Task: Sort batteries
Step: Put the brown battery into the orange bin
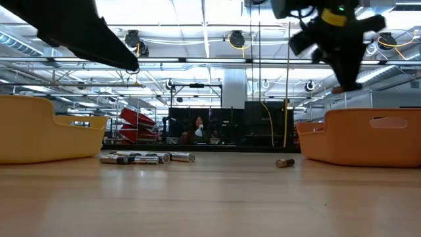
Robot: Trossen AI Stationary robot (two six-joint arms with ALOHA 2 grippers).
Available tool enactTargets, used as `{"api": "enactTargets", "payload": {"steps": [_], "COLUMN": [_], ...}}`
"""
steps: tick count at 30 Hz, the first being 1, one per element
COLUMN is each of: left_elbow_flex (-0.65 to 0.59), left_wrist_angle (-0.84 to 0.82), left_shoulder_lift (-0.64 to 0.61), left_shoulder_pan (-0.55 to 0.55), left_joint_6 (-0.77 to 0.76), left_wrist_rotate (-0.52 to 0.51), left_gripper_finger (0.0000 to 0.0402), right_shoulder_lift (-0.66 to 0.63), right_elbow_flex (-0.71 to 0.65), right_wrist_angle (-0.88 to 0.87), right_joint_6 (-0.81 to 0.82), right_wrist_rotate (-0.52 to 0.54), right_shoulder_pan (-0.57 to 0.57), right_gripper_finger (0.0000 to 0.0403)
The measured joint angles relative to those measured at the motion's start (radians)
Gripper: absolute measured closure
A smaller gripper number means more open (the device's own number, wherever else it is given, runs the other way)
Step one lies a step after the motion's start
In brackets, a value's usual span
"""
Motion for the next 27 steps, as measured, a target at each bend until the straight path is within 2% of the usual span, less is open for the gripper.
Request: {"api": "enactTargets", "payload": {"steps": [3, 7, 12, 18, 23, 27], "left_elbow_flex": [0.0, 0.0, 0.0, 0.0, 0.0, 0.0], "left_wrist_angle": [0.0, 0.0, 0.001, 0.002, 0.002, 0.006], "left_shoulder_lift": [0.0, 0.0, 0.0, 0.0, 0.0, 0.0], "left_shoulder_pan": [0.018, 0.021, 0.027, 0.054, 0.06, 0.058], "left_joint_6": [0.005, 0.037, 0.061, 0.08, 0.08, 0.073], "left_wrist_rotate": [0.0, 0.021, 0.027, 0.068, 0.076, 0.076], "left_gripper_finger": [0.0231, 0.0231, 0.0231, 0.0231, 0.0231, 0.0231], "right_shoulder_lift": [-0.03, -0.044, -0.045, -0.045, -0.045, -0.04], "right_elbow_flex": [-0.102, -0.22, -0.279, -0.254, -0.173, -0.069], "right_wrist_angle": [0.036, 0.18, 0.267, 0.261, 0.229, 0.29], "right_joint_6": [0.015, 0.038, 0.038, 0.038, 0.041, 0.051], "right_wrist_rotate": [-0.024, -0.033, -0.06, -0.069, -0.068, -0.033], "right_shoulder_pan": [-0.005, -0.006, -0.006, -0.006, -0.005, 0.026], "right_gripper_finger": [0.0373, 0.0364, 0.0321, 0.028, 0.0274, 0.0274]}}
